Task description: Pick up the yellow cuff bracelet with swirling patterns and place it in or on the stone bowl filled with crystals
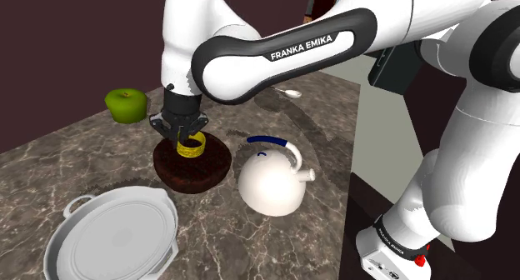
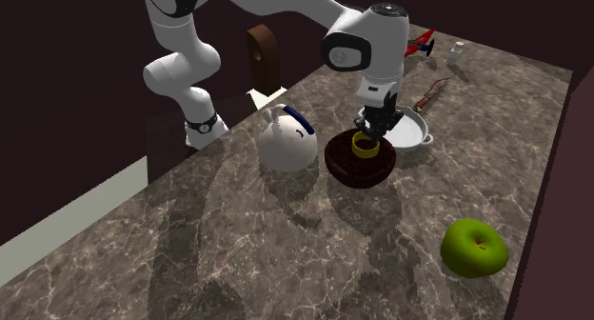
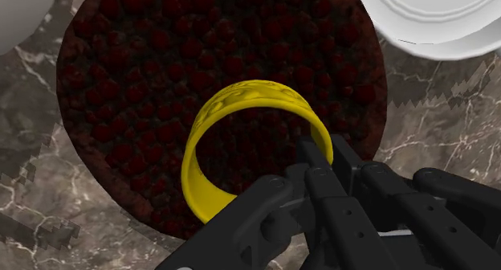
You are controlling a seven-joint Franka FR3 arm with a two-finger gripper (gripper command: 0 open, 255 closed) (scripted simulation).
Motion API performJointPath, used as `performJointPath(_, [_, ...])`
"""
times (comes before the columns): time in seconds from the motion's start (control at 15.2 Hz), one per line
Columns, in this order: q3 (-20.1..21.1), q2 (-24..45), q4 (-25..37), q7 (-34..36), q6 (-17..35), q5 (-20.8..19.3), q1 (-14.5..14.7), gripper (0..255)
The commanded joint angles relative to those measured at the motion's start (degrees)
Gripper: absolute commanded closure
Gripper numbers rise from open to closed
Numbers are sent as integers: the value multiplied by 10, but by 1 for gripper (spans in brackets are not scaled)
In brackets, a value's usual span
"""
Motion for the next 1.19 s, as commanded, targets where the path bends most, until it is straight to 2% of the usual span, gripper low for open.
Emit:
performJointPath(0.0, [0, 1, 0, 0, 1, 0, 0, 255])
performJointPath(0.2, [0, 1, 0, 0, 1, 0, 0, 255])
performJointPath(0.26, [0, 0, 0, 0, 1, 0, 0, 0])
performJointPath(0.59, [0, 0, 0, 0, 1, 0, 0, 0])
performJointPath(0.86, [5, -33, 30, -12, -60, 19, -5, 0])
performJointPath(1.12, [5, -33, 30, -12, -60, 19, -5, 0])
